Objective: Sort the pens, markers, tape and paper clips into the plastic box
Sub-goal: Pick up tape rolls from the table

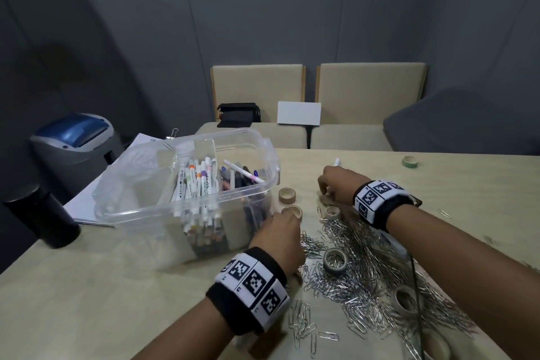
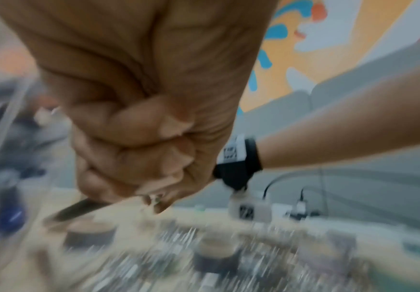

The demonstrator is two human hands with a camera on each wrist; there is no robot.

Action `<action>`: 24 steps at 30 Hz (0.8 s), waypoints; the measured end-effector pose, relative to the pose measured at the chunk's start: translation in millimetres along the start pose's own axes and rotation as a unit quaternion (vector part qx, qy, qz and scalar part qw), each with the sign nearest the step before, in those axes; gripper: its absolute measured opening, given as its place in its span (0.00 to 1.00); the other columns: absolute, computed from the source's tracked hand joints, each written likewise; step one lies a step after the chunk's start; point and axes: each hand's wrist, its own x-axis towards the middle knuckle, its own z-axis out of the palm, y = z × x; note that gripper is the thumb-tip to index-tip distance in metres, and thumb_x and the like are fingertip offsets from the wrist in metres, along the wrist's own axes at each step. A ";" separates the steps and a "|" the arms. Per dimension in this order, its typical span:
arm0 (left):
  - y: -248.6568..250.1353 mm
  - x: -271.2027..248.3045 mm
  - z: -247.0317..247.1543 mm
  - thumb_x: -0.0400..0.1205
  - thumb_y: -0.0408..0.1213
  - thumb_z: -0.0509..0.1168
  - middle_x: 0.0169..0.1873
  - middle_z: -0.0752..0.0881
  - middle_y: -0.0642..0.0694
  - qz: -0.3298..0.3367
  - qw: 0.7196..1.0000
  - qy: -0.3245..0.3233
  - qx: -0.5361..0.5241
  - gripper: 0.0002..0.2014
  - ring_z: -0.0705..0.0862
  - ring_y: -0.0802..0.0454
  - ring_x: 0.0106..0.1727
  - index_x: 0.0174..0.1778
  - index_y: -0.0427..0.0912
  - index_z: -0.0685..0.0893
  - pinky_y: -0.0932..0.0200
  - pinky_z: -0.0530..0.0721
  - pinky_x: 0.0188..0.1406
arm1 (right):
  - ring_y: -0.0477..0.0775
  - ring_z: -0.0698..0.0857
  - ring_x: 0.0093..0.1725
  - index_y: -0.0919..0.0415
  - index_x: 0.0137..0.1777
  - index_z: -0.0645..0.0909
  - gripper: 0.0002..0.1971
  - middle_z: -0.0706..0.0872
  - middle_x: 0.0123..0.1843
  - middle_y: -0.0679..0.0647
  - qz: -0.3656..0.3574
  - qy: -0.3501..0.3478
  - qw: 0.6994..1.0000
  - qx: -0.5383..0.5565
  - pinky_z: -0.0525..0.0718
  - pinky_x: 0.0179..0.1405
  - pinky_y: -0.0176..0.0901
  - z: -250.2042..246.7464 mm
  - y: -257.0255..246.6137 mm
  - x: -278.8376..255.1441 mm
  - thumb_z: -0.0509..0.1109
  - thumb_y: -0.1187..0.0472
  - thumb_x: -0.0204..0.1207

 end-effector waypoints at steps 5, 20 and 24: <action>7.3 -31.4 -42.6 0.70 0.36 0.68 0.39 0.80 0.47 0.045 0.995 0.065 -0.060 0.10 0.83 0.44 0.42 0.45 0.41 0.77 0.51 0.85 0.38 | 0.59 0.83 0.46 0.58 0.44 0.76 0.13 0.75 0.52 0.53 -0.018 0.150 0.987 0.054 0.82 0.43 0.51 -11.7 9.2 -12.0 0.64 0.77 0.72; -94.7 -7.7 -130.9 0.77 0.45 0.70 0.31 0.87 0.50 -0.068 0.949 0.235 -0.198 0.04 0.86 0.54 0.36 0.42 0.50 0.85 0.60 0.83 0.29 | 0.42 0.77 0.34 0.61 0.39 0.79 0.07 0.78 0.42 0.52 -0.071 0.554 0.784 0.272 0.73 0.37 0.17 -117.7 -67.2 -50.8 0.73 0.72 0.71; -137.3 -13.9 -134.9 0.76 0.42 0.68 0.32 0.88 0.51 -0.126 0.912 0.314 -0.232 0.03 0.86 0.54 0.35 0.41 0.50 0.86 0.58 0.84 0.33 | 0.45 0.75 0.36 0.55 0.36 0.75 0.11 0.78 0.38 0.48 -0.132 0.495 0.820 0.256 0.72 0.36 0.23 -123.6 -113.0 -52.7 0.73 0.68 0.70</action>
